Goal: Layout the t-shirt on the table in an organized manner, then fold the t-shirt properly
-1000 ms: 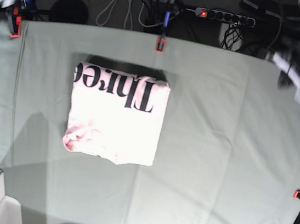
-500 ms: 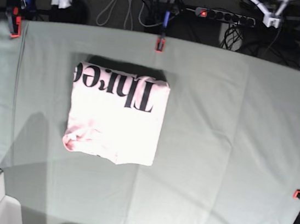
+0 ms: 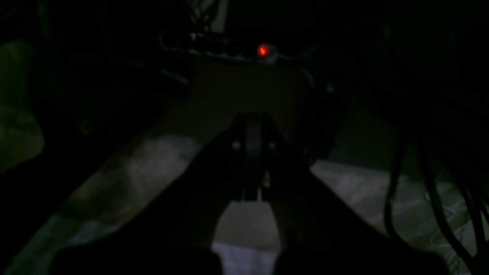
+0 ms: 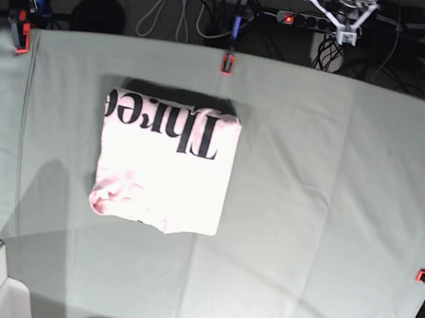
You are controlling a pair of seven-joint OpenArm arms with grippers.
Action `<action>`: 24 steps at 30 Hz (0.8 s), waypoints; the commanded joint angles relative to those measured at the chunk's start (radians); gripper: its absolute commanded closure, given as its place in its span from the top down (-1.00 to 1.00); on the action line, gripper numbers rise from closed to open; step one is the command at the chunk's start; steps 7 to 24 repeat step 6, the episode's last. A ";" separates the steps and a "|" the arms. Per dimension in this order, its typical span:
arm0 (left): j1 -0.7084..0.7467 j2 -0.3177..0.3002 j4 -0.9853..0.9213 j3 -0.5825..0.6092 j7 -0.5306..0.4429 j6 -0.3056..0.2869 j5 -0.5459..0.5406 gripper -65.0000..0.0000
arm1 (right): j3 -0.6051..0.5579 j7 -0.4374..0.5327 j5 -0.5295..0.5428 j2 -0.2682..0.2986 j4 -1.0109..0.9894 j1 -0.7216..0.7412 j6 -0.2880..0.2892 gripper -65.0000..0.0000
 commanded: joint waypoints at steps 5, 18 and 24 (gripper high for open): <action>-0.001 0.015 0.005 -0.001 -0.010 0.021 -0.004 -1.00 | -0.085 0.117 0.004 -0.017 -0.058 0.010 -0.202 -1.00; -0.001 0.018 0.005 -0.001 -0.010 0.021 -0.004 -1.00 | -0.087 0.120 0.004 -0.026 -0.056 0.010 -0.202 -1.00; -0.001 0.018 0.005 -0.001 -0.010 0.021 -0.004 -1.00 | -0.087 0.120 0.004 -0.026 -0.056 0.010 -0.202 -1.00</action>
